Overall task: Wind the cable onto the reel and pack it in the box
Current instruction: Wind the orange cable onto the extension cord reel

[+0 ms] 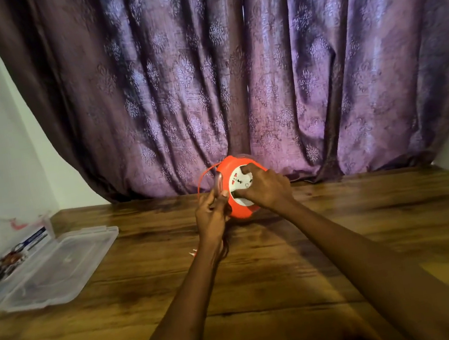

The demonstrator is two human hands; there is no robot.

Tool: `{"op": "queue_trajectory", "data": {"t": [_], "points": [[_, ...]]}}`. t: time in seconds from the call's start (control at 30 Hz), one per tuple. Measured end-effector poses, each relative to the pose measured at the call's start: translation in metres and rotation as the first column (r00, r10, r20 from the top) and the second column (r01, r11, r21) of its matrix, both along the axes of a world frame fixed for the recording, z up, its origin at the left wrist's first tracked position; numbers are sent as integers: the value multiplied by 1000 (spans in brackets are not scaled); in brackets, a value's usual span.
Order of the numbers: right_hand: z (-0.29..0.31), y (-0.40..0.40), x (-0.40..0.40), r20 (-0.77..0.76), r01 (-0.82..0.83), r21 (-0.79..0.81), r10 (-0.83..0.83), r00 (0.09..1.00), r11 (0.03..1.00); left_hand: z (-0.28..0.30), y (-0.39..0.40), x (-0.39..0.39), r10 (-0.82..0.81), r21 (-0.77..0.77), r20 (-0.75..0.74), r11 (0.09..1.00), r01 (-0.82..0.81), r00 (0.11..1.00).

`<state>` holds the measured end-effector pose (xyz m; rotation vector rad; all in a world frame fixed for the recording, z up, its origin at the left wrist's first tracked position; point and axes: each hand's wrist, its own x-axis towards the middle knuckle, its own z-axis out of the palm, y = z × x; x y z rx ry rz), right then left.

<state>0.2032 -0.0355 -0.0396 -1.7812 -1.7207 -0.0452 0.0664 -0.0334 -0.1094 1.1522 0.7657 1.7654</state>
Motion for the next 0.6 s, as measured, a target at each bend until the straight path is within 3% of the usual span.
{"op": "queue_trajectory", "data": {"t": [0.07,0.13,0.17,0.2,0.27,0.4,0.47,0.53,0.6], "points": [[5,1,-5,-374,-58,-70,27,927,996,0,-1,3,24,17,11,1000,-24,1000],[7,3,-8,-774,-157,-64,50,631,985,0,-1,9,42,57,2,998,-42,999],[7,4,-11,-880,-173,-55,34,473,983,0,-1,10,54,75,-5,996,-53,999],[4,4,-13,-927,-182,-58,15,374,982,1,-2,9,70,81,-18,994,-68,997],[-4,6,-17,-947,-196,-74,-7,321,978,0,0,5,91,109,-75,991,-82,993],[-10,6,-13,-907,-220,-65,35,420,973,-2,5,1,78,90,-17,993,-77,997],[-9,7,-8,-808,-197,-51,75,584,979,-2,9,-3,130,4,34,991,-130,991],[-9,9,1,-555,-156,-49,103,825,987,-2,16,-13,155,-98,84,984,-146,984],[-8,7,11,-266,-138,40,144,953,990,1,21,-24,117,-157,154,983,-93,981]]}}
